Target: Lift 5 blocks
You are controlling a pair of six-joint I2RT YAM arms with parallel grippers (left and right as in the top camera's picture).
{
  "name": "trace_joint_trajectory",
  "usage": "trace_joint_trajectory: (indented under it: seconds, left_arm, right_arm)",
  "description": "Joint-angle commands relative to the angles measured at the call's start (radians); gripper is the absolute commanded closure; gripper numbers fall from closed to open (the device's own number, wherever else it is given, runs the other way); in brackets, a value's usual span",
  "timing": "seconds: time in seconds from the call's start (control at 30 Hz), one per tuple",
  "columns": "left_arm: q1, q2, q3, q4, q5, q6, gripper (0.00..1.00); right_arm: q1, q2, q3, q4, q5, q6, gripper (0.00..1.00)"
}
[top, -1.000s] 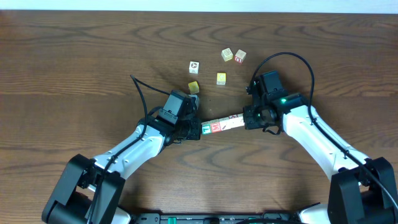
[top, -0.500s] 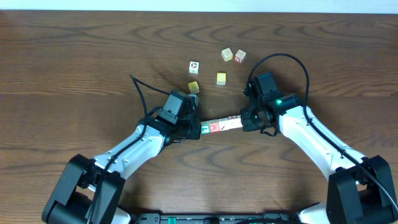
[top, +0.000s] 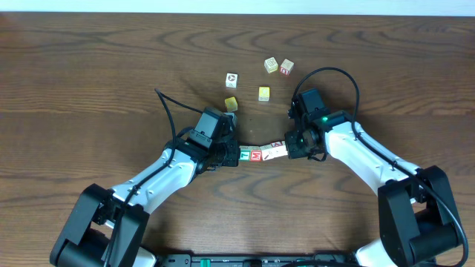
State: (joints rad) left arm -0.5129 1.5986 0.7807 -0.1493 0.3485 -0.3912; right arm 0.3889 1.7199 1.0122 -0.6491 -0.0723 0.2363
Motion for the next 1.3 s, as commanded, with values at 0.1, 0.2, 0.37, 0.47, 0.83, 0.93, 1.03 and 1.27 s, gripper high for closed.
trace_joint_trajectory:
  seconds: [0.1,0.2,0.37,0.47,0.83,0.93,1.03,1.27]
  left_arm:
    - [-0.043,-0.01,0.028,0.031,0.136,0.013,0.93]
    - [-0.043,-0.01,0.028,0.03,0.136,0.013,0.93]
    - [-0.043,-0.01,0.028,0.022,0.137,0.013,0.93]
    - [-0.043,-0.01,0.028,0.007,0.136,0.012,0.93]
    - [-0.051,-0.01,0.028,-0.014,0.135,0.009,0.93]
    - [-0.069,-0.009,0.027,-0.021,0.104,-0.016,0.93]
    - [-0.095,-0.008,0.027,-0.022,0.086,-0.024,0.93]
    - [-0.131,-0.008,0.027,-0.022,0.057,-0.045,0.93]
  right_arm:
    - [0.058,0.017,0.005,0.018,-0.216,-0.002,0.99]
    - [0.058,0.017,0.005,0.018,-0.217,0.003,0.99]
    - [0.058,0.017,0.005,0.013,-0.225,0.019,0.99]
    - [0.058,0.017,0.005,0.008,-0.231,0.021,0.99]
    - [0.058,0.017,0.005,-0.018,-0.254,0.033,0.99]
    - [0.058,0.017,0.005,-0.037,-0.254,0.04,0.99]
    - [0.058,0.017,0.005,-0.051,-0.256,0.043,0.99]
    - [0.058,0.017,0.005,-0.062,-0.319,0.054,0.99]
